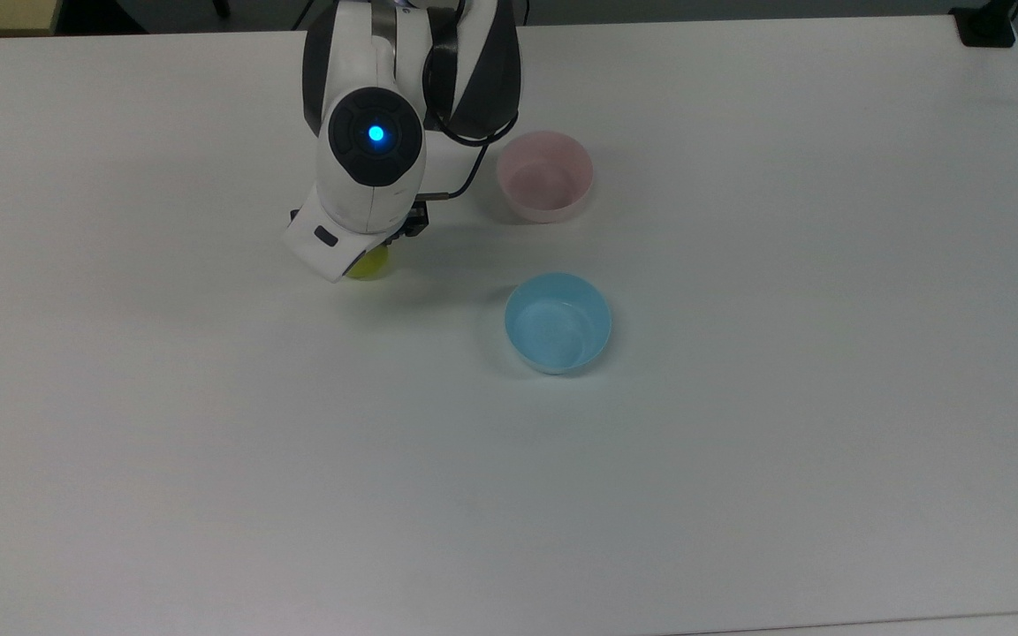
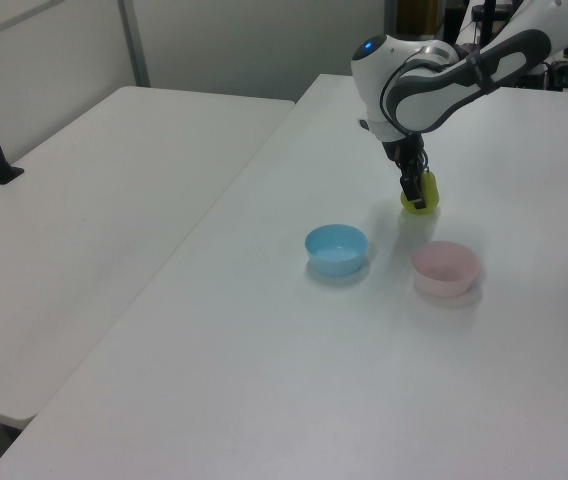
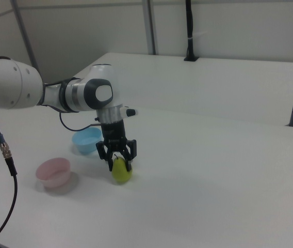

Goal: Place the pear in the bowl
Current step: 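Close the gripper around the pear and lift it, then carry the held pear over the pink bowl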

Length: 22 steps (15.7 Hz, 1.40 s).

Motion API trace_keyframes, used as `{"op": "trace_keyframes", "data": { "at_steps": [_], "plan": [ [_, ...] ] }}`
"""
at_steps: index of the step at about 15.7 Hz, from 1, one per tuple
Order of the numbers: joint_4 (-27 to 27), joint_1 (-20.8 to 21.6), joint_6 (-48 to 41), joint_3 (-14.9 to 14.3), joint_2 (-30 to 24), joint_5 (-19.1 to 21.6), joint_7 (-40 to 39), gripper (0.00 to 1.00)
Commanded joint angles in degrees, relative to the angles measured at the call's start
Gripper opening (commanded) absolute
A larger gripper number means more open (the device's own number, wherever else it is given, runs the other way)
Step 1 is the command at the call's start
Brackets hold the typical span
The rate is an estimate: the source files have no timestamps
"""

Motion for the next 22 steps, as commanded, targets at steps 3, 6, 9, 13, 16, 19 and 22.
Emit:
{"op": "trace_keyframes", "data": {
  "at_steps": [3, 6, 9, 13, 16, 19, 22],
  "plan": [
    [-1.5, 1.0, -1.0, -1.0, -6.0, 0.1, -1.6, 0.34],
    [-1.4, 1.6, -4.8, -1.0, -10.7, 1.7, -2.6, 0.34],
    [-1.1, 5.2, -10.7, -1.9, -14.2, 4.7, -4.4, 0.34],
    [-1.1, 12.5, -14.2, -2.3, -15.6, 5.8, -3.6, 0.34],
    [-1.3, 16.7, -16.6, -2.3, -15.5, 5.8, -3.3, 0.34],
    [-1.5, 18.9, -16.0, -1.9, -14.3, 6.3, -0.9, 0.34],
    [-1.7, 20.3, -15.8, -1.5, -12.1, 6.3, -0.5, 0.36]
  ]
}}
